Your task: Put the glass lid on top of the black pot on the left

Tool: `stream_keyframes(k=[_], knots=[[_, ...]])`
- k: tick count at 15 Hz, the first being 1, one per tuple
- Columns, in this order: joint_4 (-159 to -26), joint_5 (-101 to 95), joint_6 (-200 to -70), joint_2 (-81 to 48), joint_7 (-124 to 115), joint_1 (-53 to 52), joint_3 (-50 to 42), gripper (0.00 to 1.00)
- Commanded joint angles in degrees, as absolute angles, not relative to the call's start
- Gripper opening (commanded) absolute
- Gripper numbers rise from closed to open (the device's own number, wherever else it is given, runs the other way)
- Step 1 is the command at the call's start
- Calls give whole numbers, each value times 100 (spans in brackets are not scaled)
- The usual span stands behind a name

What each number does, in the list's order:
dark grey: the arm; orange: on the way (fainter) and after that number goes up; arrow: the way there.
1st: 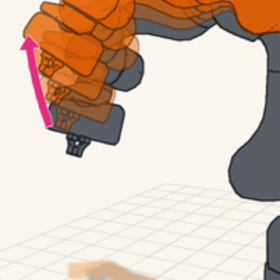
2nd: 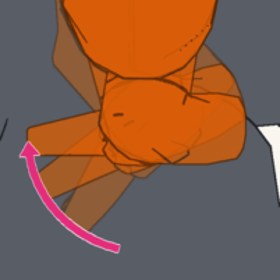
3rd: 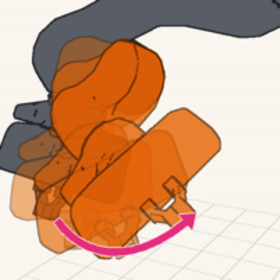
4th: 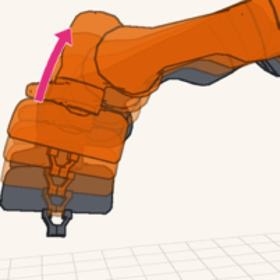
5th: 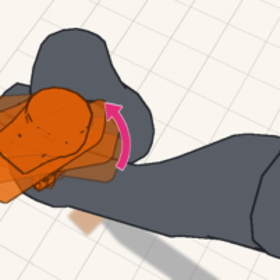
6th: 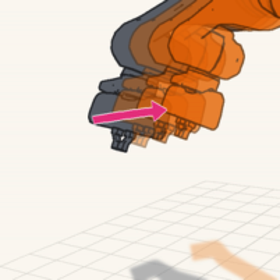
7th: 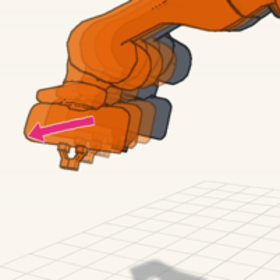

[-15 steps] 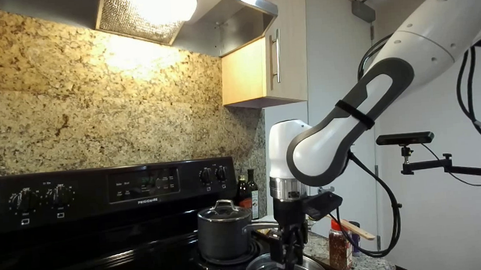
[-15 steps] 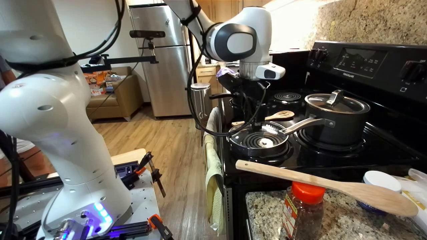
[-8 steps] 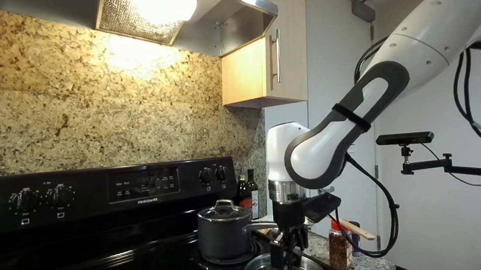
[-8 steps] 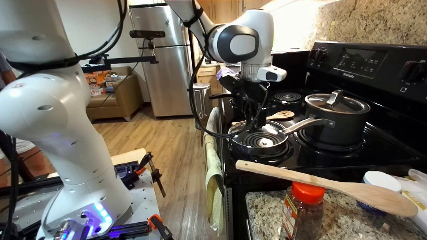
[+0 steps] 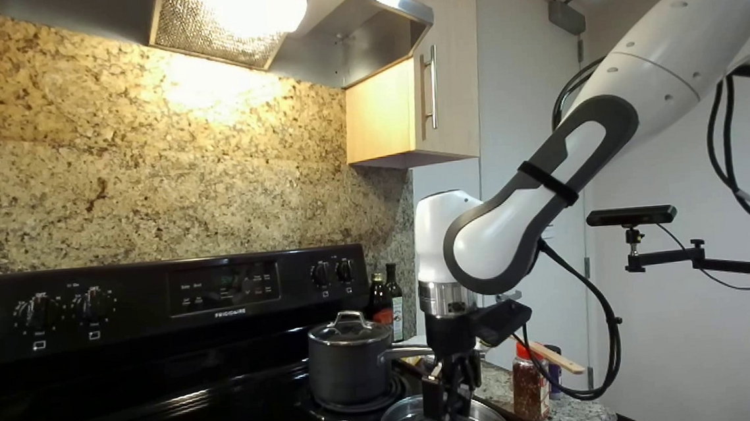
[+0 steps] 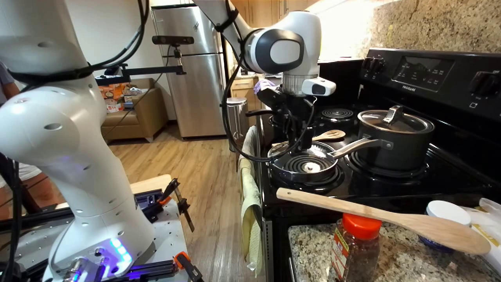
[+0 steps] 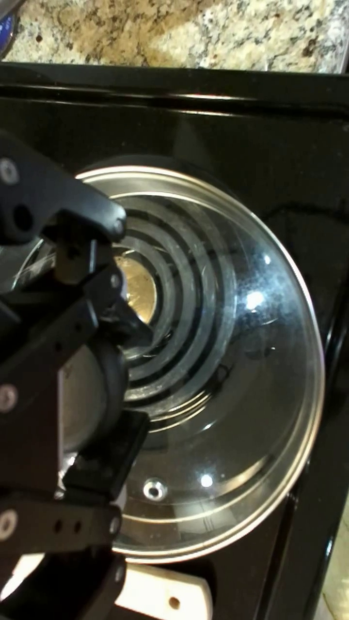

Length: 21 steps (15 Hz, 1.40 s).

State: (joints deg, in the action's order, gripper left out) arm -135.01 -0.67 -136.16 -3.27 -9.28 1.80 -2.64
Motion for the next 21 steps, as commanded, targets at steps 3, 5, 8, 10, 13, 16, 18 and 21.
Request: stream_keyframes(k=[3, 5, 8, 10, 13, 16, 18, 21], knots=[[-13496, -545, -13411, -104, -1338, 42, -185, 16], [-13445, -620, -13345, -130, -1378, 9, -162, 16], [-13367, -504, -13248, -188, -1164, 2, -157, 17], [-13283, -524, -13191, -236, -1202, 4, -169, 16], [-13050, -406, -13042, -422, -990, 53, -201, 21], [-12825, -314, -12960, -686, -816, 108, -261, 17], [-12719, -188, -12972, -849, -616, 168, -296, 14], [-12574, 1, -12912, -950, -357, 258, -330, 13]])
